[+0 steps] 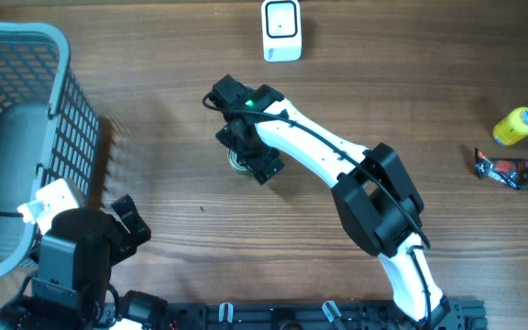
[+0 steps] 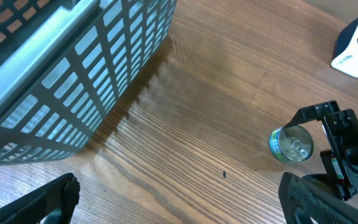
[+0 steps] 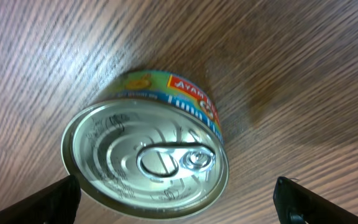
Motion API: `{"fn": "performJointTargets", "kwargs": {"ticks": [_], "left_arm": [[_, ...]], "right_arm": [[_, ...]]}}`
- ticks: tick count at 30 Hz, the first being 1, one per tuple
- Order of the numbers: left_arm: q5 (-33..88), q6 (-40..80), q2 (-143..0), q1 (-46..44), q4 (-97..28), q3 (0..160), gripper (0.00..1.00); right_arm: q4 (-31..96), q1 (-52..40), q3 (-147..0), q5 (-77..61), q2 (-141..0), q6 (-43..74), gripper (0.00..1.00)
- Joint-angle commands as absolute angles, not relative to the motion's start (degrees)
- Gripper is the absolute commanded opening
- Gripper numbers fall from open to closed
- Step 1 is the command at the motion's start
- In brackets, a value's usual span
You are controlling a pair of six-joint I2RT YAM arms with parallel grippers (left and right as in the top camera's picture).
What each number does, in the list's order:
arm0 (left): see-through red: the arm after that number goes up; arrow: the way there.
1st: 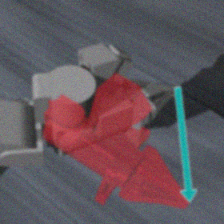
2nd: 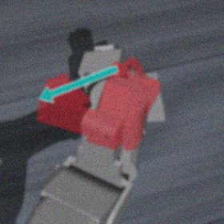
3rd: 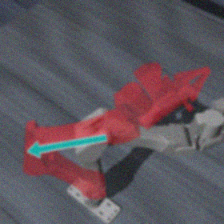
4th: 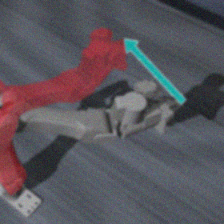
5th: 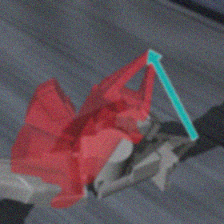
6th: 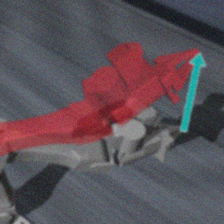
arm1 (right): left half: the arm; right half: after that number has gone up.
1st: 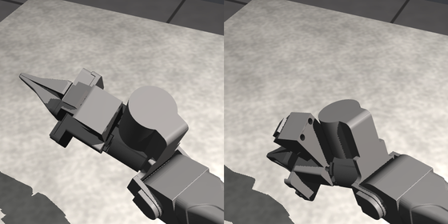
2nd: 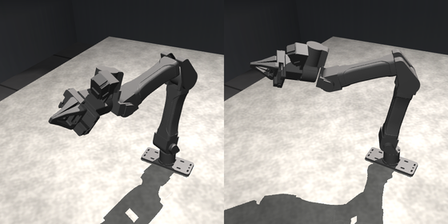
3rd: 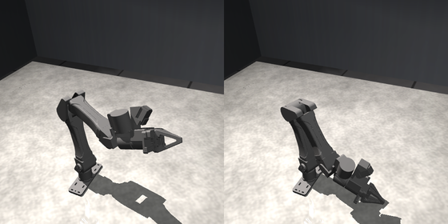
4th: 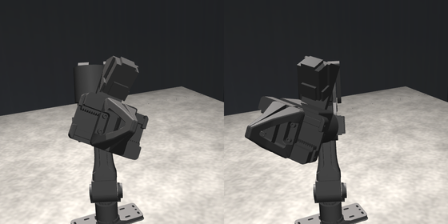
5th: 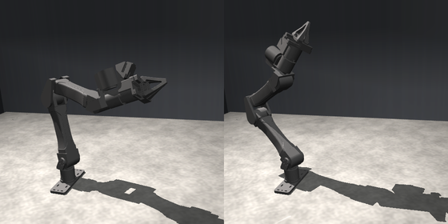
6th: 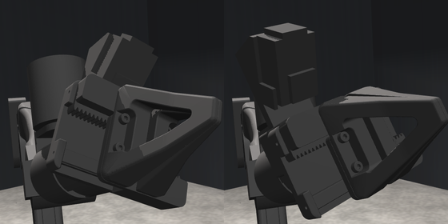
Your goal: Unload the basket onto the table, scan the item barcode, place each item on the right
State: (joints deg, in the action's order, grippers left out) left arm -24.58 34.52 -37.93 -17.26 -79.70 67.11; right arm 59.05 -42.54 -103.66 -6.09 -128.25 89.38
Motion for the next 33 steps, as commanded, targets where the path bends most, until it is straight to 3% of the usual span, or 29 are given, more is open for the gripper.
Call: {"fn": "performJointTargets", "kwargs": {"ticks": [1,29,33], "left_arm": [[-24.5,33.4,-38.0,-17.4,-79.3,67.3,1.00],[-24.5,33.4,-38.0,-17.4,-79.2,67.3,1.00],[-24.5,33.4,-38.0,-17.4,-79.2,67.3,1.00]], "right_arm": [[57.3,-42.4,-104.3,-3.1,-127.1,90.7,1.00],[53.4,-42.4,-101.6,-3.9,-131.8,90.1,0.99],[53.6,-42.4,-101.6,-3.9,-131.8,90.0,0.85]]}}
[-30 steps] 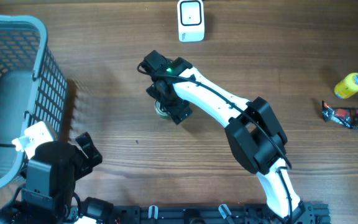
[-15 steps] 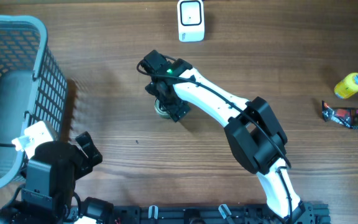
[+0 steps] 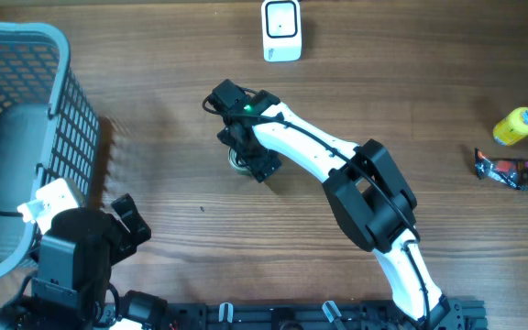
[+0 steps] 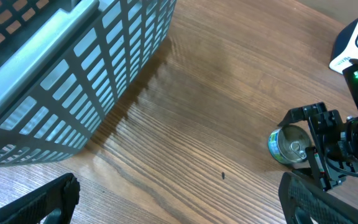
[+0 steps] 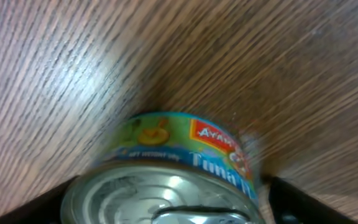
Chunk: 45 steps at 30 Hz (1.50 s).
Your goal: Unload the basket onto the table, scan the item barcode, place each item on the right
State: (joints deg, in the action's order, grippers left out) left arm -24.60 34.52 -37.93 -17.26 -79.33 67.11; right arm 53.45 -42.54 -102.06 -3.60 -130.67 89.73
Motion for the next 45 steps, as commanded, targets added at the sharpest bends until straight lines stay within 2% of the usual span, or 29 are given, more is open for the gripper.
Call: {"fn": "performJointTargets", "kwargs": {"ticks": [1,6,11,13,14,15,16,19,22,30,35,45], "left_arm": [[-24.5,33.4,-38.0,-17.4,-79.3,67.3,1.00],[-24.5,33.4,-38.0,-17.4,-79.4,67.3,1.00],[-24.5,33.4,-38.0,-17.4,-79.6,67.3,1.00],[-24.5,33.4,-38.0,-17.4,-79.6,67.3,1.00],[-24.5,33.4,-38.0,-17.4,-79.6,67.3,1.00],[-24.5,33.4,-38.0,-17.4,-79.6,67.3,1.00],[-24.5,33.4,-38.0,-17.4,-79.6,67.3,1.00],[-24.5,33.4,-38.0,-17.4,-79.6,67.3,1.00],[-24.5,33.4,-38.0,-17.4,-79.6,67.3,1.00],[-24.5,33.4,-38.0,-17.4,-79.6,67.3,1.00],[-24.5,33.4,-38.0,-17.4,-79.6,67.3,1.00],[-24.5,33.4,-38.0,-17.4,-79.5,67.3,1.00]], "right_arm": [[53.7,-42.4,-101.6,-3.9,-131.8,89.9,0.84],[54.0,-42.4,-101.6,-3.3,-131.8,86.5,0.75],[55.1,-42.4,-101.6,2.1,-131.8,70.2,0.75],[56.6,-42.3,-101.6,5.7,-131.8,63.5,0.79],[56.8,-42.2,-101.6,7.8,-131.8,56.5,0.84],[56.6,-42.2,-101.6,9.0,-131.8,49.4,0.85],[56.2,-42.1,-101.6,9.4,-131.8,40.2,0.92],[57.5,-41.5,-101.6,9.4,-131.8,13.0,0.98],[60.0,-40.7,-101.6,9.4,-131.8,-1.2,1.00],[59.7,-39.9,-101.6,7.9,-131.8,-5.0,1.00],[60.1,-40.3,-101.8,10.9,-130.7,-2.0,1.00],[65.5,-40.5,-106.1,13.1,-127.9,30.3,1.00]]}}
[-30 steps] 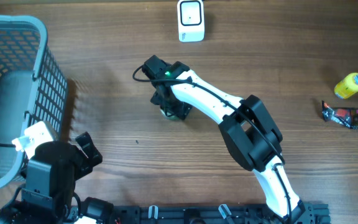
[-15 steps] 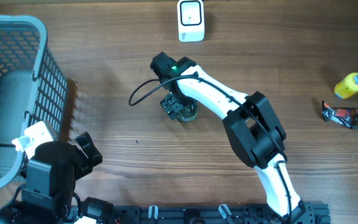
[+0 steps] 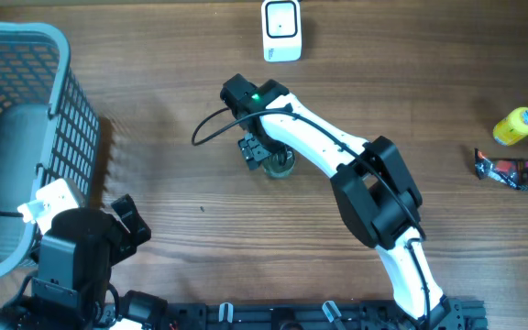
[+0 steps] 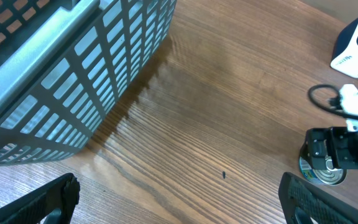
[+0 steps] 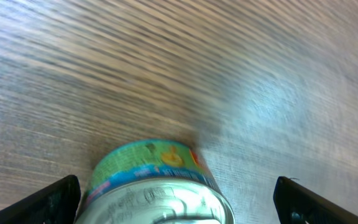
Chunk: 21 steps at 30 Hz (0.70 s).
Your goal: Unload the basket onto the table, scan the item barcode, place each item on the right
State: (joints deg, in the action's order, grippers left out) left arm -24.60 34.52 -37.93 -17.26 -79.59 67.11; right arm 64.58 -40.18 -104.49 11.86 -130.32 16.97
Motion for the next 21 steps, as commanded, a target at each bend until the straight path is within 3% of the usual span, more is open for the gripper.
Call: {"fn": "performJointTargets", "kwargs": {"ticks": [1,12,21], "left_arm": [[-24.5,33.4,-38.0,-17.4,-79.6,67.3,1.00],[-24.3,33.4,-38.0,-17.4,-79.6,67.3,1.00],[-24.3,33.4,-38.0,-17.4,-79.6,67.3,1.00]], "right_arm": [[65.9,-40.5,-106.1,13.0,-127.9,34.6,1.00],[69.4,-40.4,-106.1,3.3,-127.9,79.0,1.00],[67.7,-40.4,-105.5,6.0,-128.0,96.6,1.00]]}}
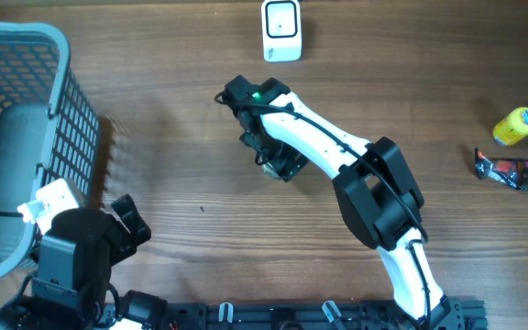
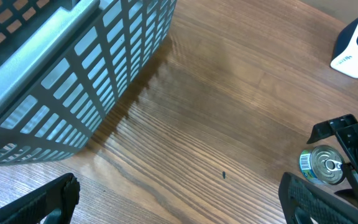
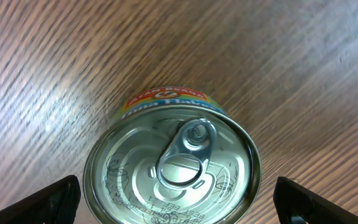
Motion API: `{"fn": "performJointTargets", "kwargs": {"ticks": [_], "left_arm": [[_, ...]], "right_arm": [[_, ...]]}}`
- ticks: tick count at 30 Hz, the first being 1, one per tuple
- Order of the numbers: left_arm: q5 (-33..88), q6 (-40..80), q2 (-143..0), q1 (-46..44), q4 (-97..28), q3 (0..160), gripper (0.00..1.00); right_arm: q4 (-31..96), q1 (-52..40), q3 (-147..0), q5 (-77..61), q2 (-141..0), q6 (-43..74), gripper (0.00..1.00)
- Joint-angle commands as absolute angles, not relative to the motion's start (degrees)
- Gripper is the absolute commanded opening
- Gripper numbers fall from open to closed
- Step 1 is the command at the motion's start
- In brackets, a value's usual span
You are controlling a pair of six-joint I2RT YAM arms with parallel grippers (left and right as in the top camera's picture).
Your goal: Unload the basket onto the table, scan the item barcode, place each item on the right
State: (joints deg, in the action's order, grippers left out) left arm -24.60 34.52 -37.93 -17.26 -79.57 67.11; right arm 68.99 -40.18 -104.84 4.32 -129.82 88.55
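Note:
A tuna can [image 3: 173, 167] stands upright on the wooden table, its pull-tab lid facing up. My right gripper [image 3: 178, 204] hangs open directly over it, one fingertip [image 3: 56, 200] on each side and clear of the rim. Seen from overhead, the right gripper [image 1: 276, 161] covers most of the can. In the left wrist view the can [image 2: 323, 165] shows a barcode on its left side. The white scanner [image 1: 281, 30] stands at the table's far edge. My left gripper [image 2: 179, 208] is open and empty at the front left.
A grey plastic basket [image 1: 26, 55] fills the left side, close to the left arm. A yellow object [image 1: 516, 126], a dark packet [image 1: 504, 170] and a small item at the frame edge lie at the far right.
My right gripper has turned and now sits over the can; before it was just left of it. The can's lid now fills the right wrist view. The left arm is unchanged.
The can first stood left of the table's middle, under my open right gripper. Then the gripper was lower, close at its side. By the last earlier moment the can stood further right. Now the gripper straddles it there, open.

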Motion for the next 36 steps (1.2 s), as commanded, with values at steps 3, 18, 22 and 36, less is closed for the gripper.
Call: {"fn": "performJointTargets", "kwargs": {"ticks": [3,18,22,36], "left_arm": [[-24.3,33.4,-38.0,-17.4,-79.6,67.3,1.00],[-24.3,33.4,-38.0,-17.4,-79.6,67.3,1.00],[-24.3,33.4,-38.0,-17.4,-79.6,67.3,1.00],[-24.3,33.4,-38.0,-17.4,-79.6,67.3,1.00]], "right_arm": [[65.2,-40.4,-103.3,5.8,-128.0,98.6,1.00],[60.9,-40.4,-97.5,4.0,-128.0,99.0,0.84],[60.7,-40.4,-97.5,7.6,-128.0,90.5,0.83],[56.1,-40.4,-97.5,20.1,-128.0,24.9,1.00]]}}
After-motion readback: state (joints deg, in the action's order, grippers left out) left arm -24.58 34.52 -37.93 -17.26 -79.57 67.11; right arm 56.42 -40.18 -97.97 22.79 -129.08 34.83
